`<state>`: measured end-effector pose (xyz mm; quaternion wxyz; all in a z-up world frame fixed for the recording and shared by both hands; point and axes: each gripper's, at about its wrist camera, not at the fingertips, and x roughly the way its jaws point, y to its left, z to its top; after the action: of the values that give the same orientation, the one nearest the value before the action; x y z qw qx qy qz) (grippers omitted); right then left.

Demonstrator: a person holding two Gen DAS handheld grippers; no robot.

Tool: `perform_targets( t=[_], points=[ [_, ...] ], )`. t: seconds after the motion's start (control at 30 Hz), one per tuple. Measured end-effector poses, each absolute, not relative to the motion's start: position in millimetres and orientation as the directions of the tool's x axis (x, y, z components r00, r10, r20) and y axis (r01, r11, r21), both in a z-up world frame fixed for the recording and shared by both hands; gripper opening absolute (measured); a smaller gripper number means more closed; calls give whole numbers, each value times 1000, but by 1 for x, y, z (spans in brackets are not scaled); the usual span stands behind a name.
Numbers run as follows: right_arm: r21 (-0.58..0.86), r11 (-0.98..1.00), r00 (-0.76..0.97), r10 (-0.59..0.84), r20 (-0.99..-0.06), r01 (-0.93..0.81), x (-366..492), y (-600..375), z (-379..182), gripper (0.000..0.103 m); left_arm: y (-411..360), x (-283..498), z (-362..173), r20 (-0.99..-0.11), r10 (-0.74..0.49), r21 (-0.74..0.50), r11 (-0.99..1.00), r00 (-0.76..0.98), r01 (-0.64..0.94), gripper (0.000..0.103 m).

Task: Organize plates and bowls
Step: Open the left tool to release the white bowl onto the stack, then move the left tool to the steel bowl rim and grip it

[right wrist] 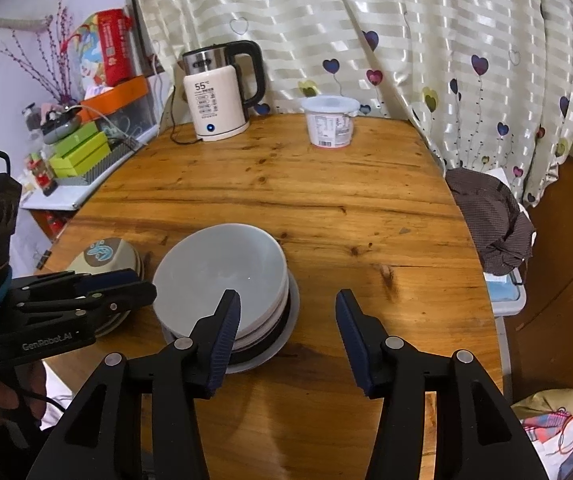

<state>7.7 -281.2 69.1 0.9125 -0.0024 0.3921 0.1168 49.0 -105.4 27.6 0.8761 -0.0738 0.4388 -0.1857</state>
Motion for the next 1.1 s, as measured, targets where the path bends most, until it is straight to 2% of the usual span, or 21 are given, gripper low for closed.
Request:
perform_targets(
  t=[0.43,0.8,1.1],
  points=[
    [88,965,672,236,-702,-248,-4,-277,73,49,-105,32,29,-745,-338,-227,939,575,258,39],
    [132,936,672,328,-664,-326,-14,-279,70,51,-108,18,33,-746,-264,-145,961,612,237,39],
    [172,931,645,349,-680,-322,-14,-283,64,54,-104,11,35,-736,-208,-91,974,645,210,39]
  ],
)
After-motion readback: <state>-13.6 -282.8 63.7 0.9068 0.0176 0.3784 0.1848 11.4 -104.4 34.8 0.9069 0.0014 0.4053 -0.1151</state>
